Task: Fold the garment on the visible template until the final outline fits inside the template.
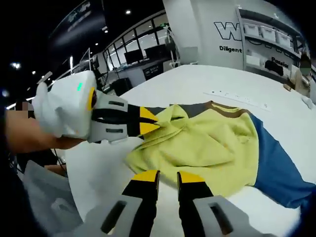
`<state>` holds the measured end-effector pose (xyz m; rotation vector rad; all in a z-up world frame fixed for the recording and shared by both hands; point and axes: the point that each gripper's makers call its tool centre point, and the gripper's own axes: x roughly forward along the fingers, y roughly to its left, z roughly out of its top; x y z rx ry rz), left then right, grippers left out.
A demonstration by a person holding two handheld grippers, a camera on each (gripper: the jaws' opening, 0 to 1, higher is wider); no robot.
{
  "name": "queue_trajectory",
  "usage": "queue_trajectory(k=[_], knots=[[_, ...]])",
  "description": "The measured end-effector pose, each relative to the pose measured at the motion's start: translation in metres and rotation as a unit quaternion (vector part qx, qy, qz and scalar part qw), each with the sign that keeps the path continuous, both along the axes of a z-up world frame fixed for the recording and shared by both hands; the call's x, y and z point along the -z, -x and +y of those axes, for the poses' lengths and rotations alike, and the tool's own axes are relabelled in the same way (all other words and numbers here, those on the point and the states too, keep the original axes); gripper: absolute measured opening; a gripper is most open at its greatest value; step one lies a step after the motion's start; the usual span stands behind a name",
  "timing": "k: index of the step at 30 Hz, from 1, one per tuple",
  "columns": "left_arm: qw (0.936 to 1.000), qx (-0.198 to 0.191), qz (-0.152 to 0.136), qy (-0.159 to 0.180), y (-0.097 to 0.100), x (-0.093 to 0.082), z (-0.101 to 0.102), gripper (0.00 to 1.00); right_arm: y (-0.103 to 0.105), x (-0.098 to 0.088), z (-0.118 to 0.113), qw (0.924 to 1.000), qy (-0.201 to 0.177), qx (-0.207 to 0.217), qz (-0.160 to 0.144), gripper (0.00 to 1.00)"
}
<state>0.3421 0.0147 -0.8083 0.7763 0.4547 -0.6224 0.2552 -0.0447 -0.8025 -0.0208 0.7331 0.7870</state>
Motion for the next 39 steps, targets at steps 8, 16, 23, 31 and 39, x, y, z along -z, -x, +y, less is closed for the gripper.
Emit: queue_trajectory(k=[8,16,23,31,39], knots=[[0.9918,-0.082,0.039,0.09,-0.01,0.004,0.037,0.0,0.029,0.019,0.039,0.9807,0.081,-0.165,-0.068,0.18],[0.9899,-0.093,0.044,0.098,-0.009,0.008,0.042,0.0,0.025,0.051,0.039,0.9511,0.181,-0.22,-0.119,0.14],[0.9888,-0.096,0.046,0.105,-0.01,0.01,0.044,0.0,0.007,0.061,0.04,0.946,0.192,-0.229,-0.125,0.14],[0.9868,-0.108,0.047,0.111,-0.011,0.012,0.055,0.0,0.002,0.063,0.044,0.9433,0.195,-0.231,-0.138,0.03],[0.9864,-0.107,0.048,0.115,-0.011,0.013,0.054,0.0,0.003,0.062,0.042,0.9495,0.193,-0.209,-0.133,0.0]])
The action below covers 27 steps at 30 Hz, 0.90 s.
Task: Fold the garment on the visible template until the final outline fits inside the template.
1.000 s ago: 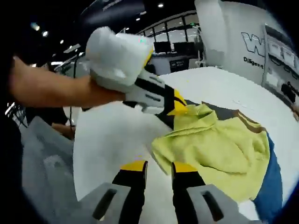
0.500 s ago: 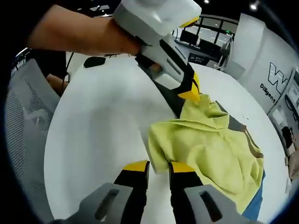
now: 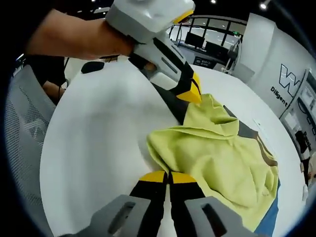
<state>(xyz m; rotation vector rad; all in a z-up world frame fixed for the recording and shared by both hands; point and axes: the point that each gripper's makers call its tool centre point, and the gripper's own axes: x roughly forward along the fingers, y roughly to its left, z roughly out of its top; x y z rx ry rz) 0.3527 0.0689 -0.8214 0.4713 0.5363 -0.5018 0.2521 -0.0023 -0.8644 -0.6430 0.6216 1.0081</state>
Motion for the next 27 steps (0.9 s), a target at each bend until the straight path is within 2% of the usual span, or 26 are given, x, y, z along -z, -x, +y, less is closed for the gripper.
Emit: queue_trajectory(k=[5,7,13,16,19,20,27], knots=[[1.0,0.0,-0.002,0.006,0.0,0.001,0.0,0.0,0.007,-0.015,-0.002,0.9999,-0.009,0.008,-0.004,0.0],[0.9998,-0.001,-0.004,0.021,-0.001,0.0,-0.003,0.0,0.007,-0.021,-0.001,0.9999,-0.012,0.008,-0.009,0.0],[0.9993,0.007,-0.011,0.034,-0.003,-0.002,-0.017,0.06,0.005,-0.02,-0.004,0.9998,-0.011,0.014,-0.008,0.0],[0.9994,0.019,-0.018,0.021,-0.004,0.0,-0.024,0.08,0.005,-0.018,-0.005,0.9998,-0.011,0.017,-0.005,0.0],[0.9999,0.014,-0.001,-0.002,-0.005,0.01,-0.019,0.02,0.005,-0.018,-0.006,0.9997,-0.011,0.02,-0.004,0.0],[0.9999,0.01,-0.003,-0.006,-0.006,0.01,-0.016,0.01,0.004,-0.018,-0.007,0.9997,-0.011,0.021,-0.004,0.0],[0.9998,0.01,-0.014,-0.004,-0.008,0.001,-0.01,0.0,0.002,-0.024,-0.011,0.9986,-0.035,0.038,0.008,0.0]])
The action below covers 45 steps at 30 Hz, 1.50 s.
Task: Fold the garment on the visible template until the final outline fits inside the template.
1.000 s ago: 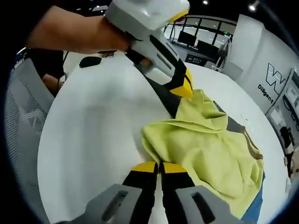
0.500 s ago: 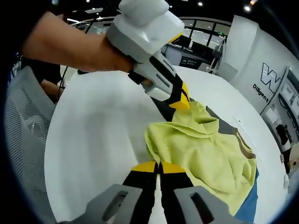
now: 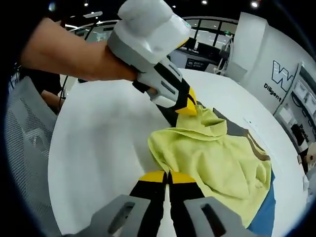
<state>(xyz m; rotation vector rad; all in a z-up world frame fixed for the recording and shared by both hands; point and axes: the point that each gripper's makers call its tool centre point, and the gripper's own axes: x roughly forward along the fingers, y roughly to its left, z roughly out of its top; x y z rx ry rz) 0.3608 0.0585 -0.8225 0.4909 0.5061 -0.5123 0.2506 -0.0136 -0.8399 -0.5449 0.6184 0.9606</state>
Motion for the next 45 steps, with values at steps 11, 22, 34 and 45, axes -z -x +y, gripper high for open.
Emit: queue_trajectory(k=[11,22,34,45], knots=[[0.9997,-0.016,-0.015,0.009,0.001,-0.015,0.012,0.0,0.007,-0.03,-0.008,0.9996,-0.026,0.014,-0.003,0.0],[0.9992,-0.007,-0.04,0.007,0.016,-0.038,0.02,0.0,0.014,-0.067,-0.05,0.9976,-0.017,0.048,-0.047,0.0],[0.9974,0.019,-0.07,0.001,0.048,-0.056,0.02,0.0,0.021,-0.09,-0.128,0.9889,-0.009,0.13,-0.072,0.0],[0.9902,0.071,-0.117,-0.026,0.087,-0.083,0.02,0.0,0.035,-0.12,-0.177,0.9784,0.004,0.175,-0.11,0.0]])
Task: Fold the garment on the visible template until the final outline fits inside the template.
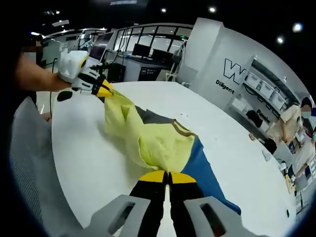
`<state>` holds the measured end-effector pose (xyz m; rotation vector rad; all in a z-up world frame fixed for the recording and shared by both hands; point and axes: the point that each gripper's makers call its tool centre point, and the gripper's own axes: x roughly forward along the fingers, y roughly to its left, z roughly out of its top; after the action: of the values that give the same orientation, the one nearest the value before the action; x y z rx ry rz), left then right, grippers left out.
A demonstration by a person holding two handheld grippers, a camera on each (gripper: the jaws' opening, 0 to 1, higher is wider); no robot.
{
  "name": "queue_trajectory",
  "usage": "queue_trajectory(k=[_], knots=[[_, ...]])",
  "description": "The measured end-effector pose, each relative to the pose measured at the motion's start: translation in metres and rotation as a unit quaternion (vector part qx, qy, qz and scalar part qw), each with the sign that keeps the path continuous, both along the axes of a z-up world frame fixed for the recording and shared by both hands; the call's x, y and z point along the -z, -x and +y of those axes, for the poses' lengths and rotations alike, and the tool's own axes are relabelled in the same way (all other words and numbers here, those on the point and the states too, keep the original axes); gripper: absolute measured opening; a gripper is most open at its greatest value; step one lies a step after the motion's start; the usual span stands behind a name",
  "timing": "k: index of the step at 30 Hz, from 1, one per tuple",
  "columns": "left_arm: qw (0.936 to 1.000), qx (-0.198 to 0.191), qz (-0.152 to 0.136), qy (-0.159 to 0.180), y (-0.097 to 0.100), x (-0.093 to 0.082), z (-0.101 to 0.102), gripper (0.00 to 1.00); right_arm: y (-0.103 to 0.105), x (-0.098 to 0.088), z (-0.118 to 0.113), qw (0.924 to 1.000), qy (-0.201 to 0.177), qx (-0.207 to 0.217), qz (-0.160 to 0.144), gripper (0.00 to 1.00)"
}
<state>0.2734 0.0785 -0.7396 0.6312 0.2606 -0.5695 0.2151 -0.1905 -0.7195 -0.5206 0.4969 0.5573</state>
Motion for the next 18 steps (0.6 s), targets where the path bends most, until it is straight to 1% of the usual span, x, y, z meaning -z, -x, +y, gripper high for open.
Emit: queue_trajectory(k=[2,6,8,10,11,12,13,14,15,17,18], knots=[[0.9997,0.014,-0.011,-0.013,0.008,-0.004,-0.002,0.0,0.005,-0.002,-0.006,1.0,0.006,0.002,-0.003,0.0],[0.9992,0.027,-0.023,-0.02,0.02,-0.011,-0.002,0.0,0.013,-0.006,-0.012,0.9999,0.015,0.001,-0.005,0.0],[0.9989,0.034,-0.027,-0.019,0.025,-0.015,-0.003,0.0,0.02,-0.006,-0.015,0.9997,0.024,-0.005,-0.004,0.0],[0.9977,0.049,-0.038,-0.027,0.032,-0.019,-0.004,0.0,0.027,-0.003,-0.019,0.9991,0.039,-0.015,0.002,0.0],[0.9968,0.064,-0.037,-0.029,0.039,-0.02,-0.005,0.0,0.032,0.001,-0.023,0.9982,0.054,-0.023,0.011,0.0],[0.9962,0.072,-0.037,-0.03,0.042,-0.02,-0.005,0.0,0.035,0.003,-0.024,0.9977,0.06,-0.027,0.014,0.0],[0.9959,0.077,-0.037,-0.031,0.044,-0.02,-0.005,0.0,0.036,0.004,-0.025,0.9976,0.061,-0.029,0.017,0.0],[0.9946,0.089,-0.039,-0.036,0.048,-0.019,-0.005,0.0,0.04,0.009,-0.028,0.9969,0.065,-0.034,0.028,0.0],[0.9934,0.098,-0.041,-0.042,0.052,-0.019,-0.004,0.0,0.043,0.012,-0.028,0.996,0.071,-0.044,0.033,0.0],[0.9904,0.123,-0.044,-0.044,0.061,-0.019,-0.006,0.0,0.048,0.017,-0.03,0.9949,0.077,-0.049,0.044,0.0],[0.9893,0.13,-0.044,-0.05,0.064,-0.018,-0.005,0.0,0.051,0.021,-0.03,0.9943,0.076,-0.054,0.052,0.0]])
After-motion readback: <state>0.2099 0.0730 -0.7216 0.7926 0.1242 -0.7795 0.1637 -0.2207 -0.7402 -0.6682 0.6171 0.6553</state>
